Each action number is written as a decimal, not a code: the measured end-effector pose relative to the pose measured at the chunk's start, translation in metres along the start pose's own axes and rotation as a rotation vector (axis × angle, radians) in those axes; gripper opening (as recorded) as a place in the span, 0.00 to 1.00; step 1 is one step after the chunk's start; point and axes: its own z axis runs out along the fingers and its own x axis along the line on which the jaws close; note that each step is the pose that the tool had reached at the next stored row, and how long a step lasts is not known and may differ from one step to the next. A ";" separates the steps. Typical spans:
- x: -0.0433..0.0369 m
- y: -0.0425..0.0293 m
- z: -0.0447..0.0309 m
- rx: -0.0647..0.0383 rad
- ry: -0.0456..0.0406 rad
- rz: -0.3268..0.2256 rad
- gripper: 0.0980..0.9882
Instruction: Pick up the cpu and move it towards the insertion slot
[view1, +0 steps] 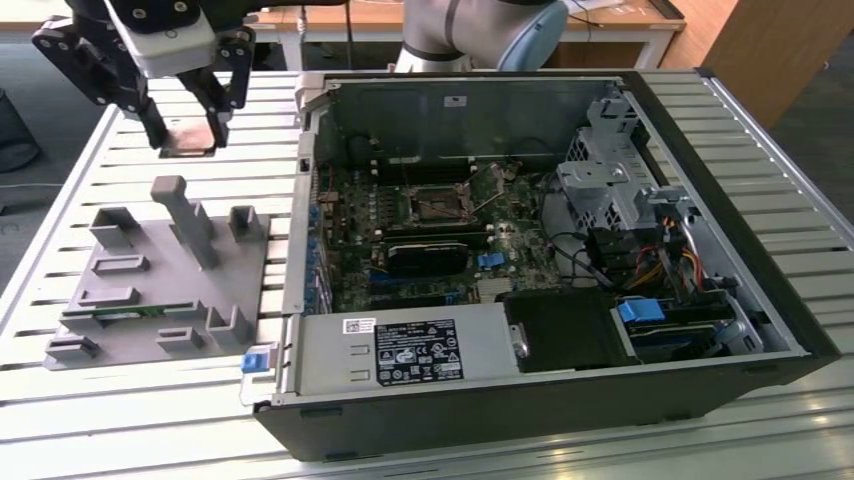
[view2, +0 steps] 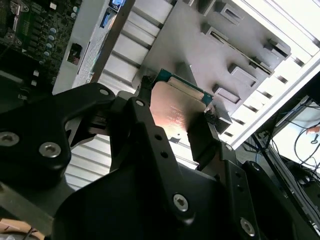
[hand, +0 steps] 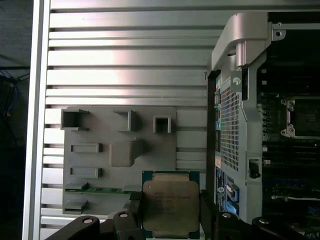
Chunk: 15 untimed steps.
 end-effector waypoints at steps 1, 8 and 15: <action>-0.0016 0.0001 -0.0001 0.000 0.0001 0.000 0.50; -0.0142 0.0007 -0.0008 0.000 0.0001 0.000 0.50; -0.0260 0.0018 -0.0014 0.000 0.0000 0.000 0.50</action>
